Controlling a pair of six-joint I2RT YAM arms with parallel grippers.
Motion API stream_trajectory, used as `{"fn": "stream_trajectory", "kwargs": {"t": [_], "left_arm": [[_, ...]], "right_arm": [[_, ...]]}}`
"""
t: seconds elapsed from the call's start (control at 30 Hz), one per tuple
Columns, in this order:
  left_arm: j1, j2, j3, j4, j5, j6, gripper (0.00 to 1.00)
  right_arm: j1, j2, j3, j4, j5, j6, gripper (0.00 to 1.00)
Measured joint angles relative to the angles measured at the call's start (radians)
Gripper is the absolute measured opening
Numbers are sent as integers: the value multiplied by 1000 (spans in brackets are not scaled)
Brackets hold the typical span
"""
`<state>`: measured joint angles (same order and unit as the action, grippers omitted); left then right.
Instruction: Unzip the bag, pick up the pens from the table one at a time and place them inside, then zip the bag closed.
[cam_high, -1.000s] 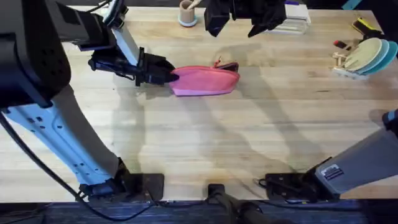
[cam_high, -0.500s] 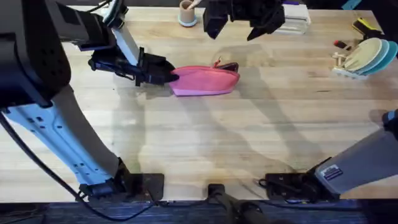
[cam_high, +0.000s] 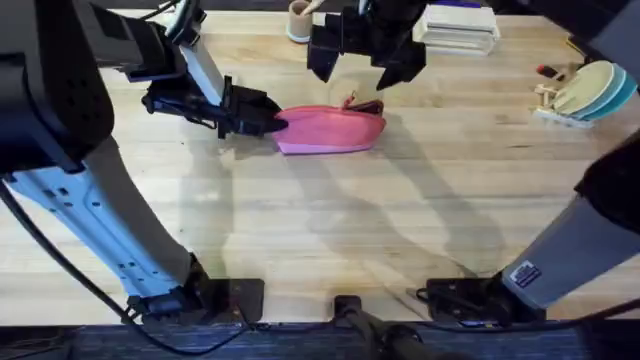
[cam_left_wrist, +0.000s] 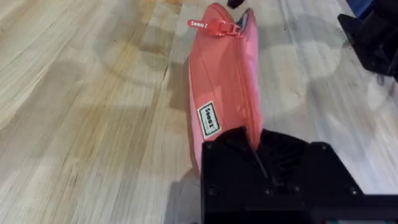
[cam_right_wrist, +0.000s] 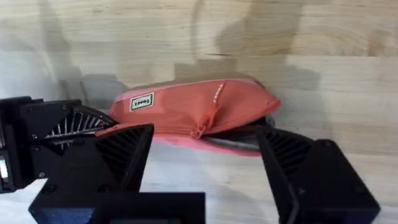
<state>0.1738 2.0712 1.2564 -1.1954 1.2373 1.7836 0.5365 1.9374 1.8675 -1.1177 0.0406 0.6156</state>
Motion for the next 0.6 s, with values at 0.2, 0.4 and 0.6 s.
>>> {"fn": "stream_trajectory", "kwargs": {"t": [0.2,0.4,0.6], "left_arm": [[0,0,0,0,0,0,41],[0,0,0,0,0,0,41],[0,0,0,0,0,0,41]], "right_arm": [[0,21,0,9,0,14,998],[4,74,0,13,0,14,998],[9,114,0,19,0,14,998]]}}
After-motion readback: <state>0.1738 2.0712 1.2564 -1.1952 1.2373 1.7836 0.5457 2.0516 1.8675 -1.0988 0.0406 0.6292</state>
